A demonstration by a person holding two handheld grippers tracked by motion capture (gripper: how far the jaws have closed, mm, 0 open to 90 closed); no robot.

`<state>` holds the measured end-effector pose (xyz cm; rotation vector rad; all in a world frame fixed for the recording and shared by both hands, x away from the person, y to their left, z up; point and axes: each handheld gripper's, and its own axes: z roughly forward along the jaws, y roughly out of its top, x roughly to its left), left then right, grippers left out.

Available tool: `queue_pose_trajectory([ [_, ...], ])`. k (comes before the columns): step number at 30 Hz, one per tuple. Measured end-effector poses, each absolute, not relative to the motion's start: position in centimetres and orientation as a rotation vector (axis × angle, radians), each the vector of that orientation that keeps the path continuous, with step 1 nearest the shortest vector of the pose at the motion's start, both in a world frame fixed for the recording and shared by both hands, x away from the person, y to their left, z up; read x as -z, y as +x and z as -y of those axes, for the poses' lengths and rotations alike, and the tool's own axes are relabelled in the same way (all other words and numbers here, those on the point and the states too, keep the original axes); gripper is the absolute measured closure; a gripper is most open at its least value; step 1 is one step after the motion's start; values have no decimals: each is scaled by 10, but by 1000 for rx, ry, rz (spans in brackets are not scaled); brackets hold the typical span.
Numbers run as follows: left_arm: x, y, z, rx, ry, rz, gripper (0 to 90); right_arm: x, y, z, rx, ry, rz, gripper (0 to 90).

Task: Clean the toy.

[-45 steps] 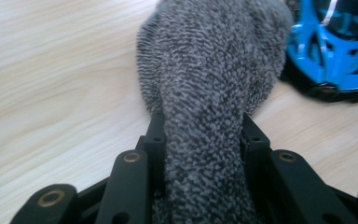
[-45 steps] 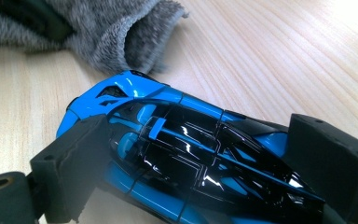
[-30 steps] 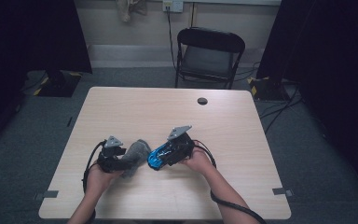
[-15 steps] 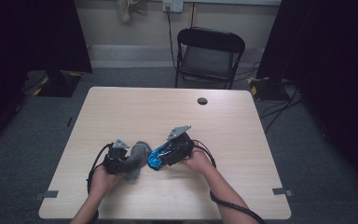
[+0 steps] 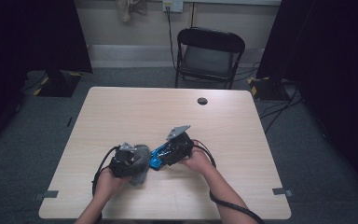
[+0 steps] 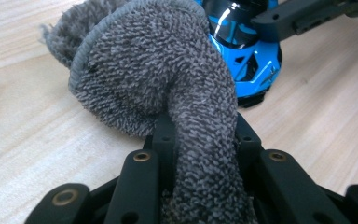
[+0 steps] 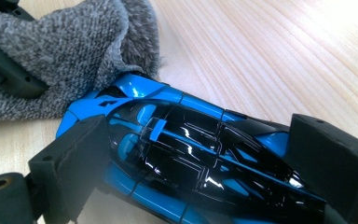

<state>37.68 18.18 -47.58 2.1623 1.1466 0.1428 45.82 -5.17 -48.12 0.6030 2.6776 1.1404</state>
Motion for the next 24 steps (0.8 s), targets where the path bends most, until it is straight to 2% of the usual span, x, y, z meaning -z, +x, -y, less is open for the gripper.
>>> queue_pose_trajectory([
  [24, 473, 357, -159, -53, 2212, -1062, 700, 481, 456, 49, -1130, 621, -2670, 53],
])
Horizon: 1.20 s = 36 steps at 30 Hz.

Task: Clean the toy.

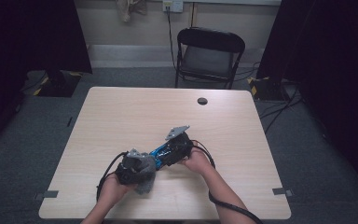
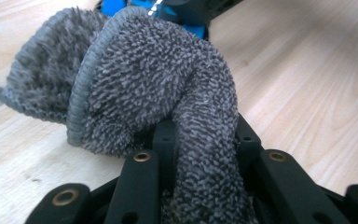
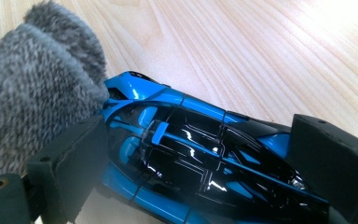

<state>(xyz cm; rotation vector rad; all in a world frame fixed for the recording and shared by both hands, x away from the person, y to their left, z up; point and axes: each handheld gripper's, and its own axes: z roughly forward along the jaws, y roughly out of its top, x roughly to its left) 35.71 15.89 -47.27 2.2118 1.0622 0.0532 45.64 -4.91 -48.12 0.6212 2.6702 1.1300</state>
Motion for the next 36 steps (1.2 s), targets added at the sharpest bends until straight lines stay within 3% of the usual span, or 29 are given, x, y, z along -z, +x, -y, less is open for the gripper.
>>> queue_pose_trajectory([
  [20, 468, 351, -135, -8, 2234, -949, 697, 481, 455, 48, -1132, 625, -2664, 53],
  [36, 436, 358, -180, -115, 2106, -1017, 690, 482, 454, 47, -1144, 624, -2662, 53],
])
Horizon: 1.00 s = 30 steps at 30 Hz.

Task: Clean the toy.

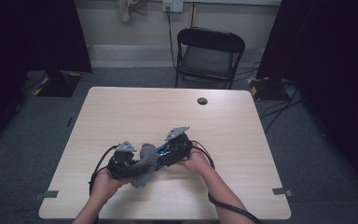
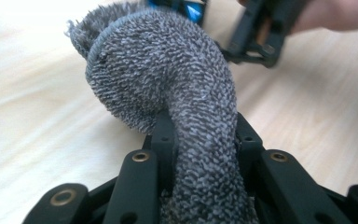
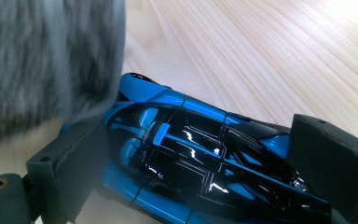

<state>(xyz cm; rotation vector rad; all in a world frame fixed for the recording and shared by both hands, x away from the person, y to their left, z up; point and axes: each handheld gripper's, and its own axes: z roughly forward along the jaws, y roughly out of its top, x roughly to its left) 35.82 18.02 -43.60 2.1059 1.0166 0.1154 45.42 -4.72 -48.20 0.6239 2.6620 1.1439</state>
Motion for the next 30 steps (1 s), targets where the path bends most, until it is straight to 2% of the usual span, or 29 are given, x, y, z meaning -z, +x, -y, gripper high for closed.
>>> queue_pose_trajectory([
  [12, 446, 376, -212, -245, 2056, -1162, 685, 482, 453, 45, -1137, 614, -2669, 53],
  [21, 461, 388, -203, -291, 2100, -1212, 684, 482, 452, 44, -1141, 617, -2665, 53],
  [30, 473, 394, -187, -244, 2169, -1191, 681, 482, 451, 44, -1140, 620, -2665, 53],
])
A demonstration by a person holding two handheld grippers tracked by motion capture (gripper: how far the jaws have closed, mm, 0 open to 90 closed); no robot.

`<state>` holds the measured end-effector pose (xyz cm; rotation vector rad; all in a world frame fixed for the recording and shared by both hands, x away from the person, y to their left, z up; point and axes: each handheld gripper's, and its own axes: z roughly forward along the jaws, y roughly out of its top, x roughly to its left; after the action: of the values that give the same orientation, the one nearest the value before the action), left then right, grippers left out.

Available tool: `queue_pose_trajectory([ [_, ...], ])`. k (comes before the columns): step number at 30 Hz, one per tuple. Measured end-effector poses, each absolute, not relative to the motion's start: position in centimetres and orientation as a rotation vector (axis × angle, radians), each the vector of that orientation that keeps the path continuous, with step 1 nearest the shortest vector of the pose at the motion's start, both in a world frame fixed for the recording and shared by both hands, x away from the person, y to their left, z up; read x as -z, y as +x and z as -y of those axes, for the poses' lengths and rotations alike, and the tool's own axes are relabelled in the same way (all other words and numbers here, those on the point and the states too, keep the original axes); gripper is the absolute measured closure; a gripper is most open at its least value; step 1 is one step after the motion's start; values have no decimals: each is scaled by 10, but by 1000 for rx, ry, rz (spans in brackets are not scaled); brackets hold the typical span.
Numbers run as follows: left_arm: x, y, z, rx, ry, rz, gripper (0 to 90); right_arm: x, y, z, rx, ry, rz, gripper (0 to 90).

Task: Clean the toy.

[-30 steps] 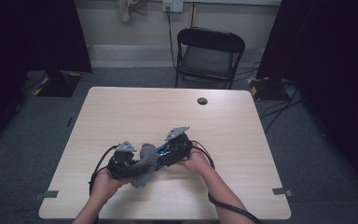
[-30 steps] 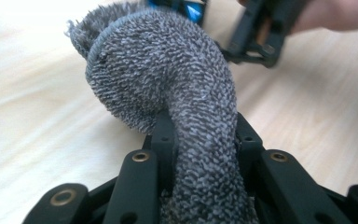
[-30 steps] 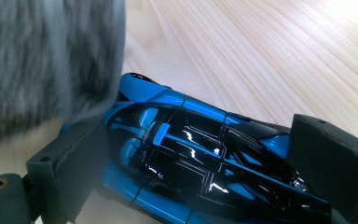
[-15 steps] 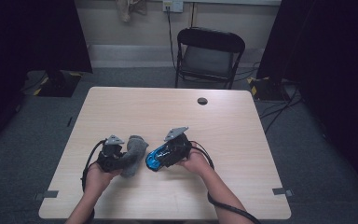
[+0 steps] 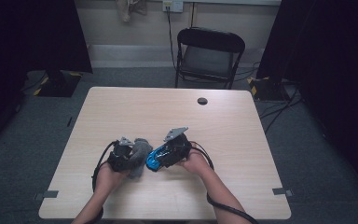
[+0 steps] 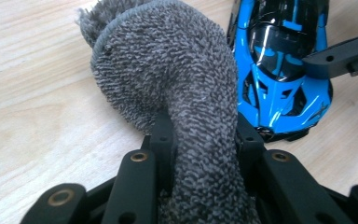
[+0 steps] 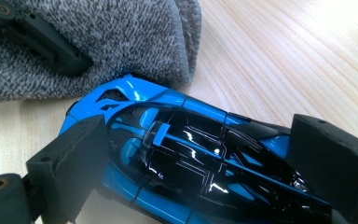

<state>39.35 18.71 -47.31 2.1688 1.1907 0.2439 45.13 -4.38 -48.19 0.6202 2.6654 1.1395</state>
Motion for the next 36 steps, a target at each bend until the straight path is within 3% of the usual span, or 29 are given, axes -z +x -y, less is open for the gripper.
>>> queue_pose_trajectory([
  [36, 472, 364, -174, -150, 2208, -1133, 679, 482, 451, 44, -1141, 621, -2665, 53],
])
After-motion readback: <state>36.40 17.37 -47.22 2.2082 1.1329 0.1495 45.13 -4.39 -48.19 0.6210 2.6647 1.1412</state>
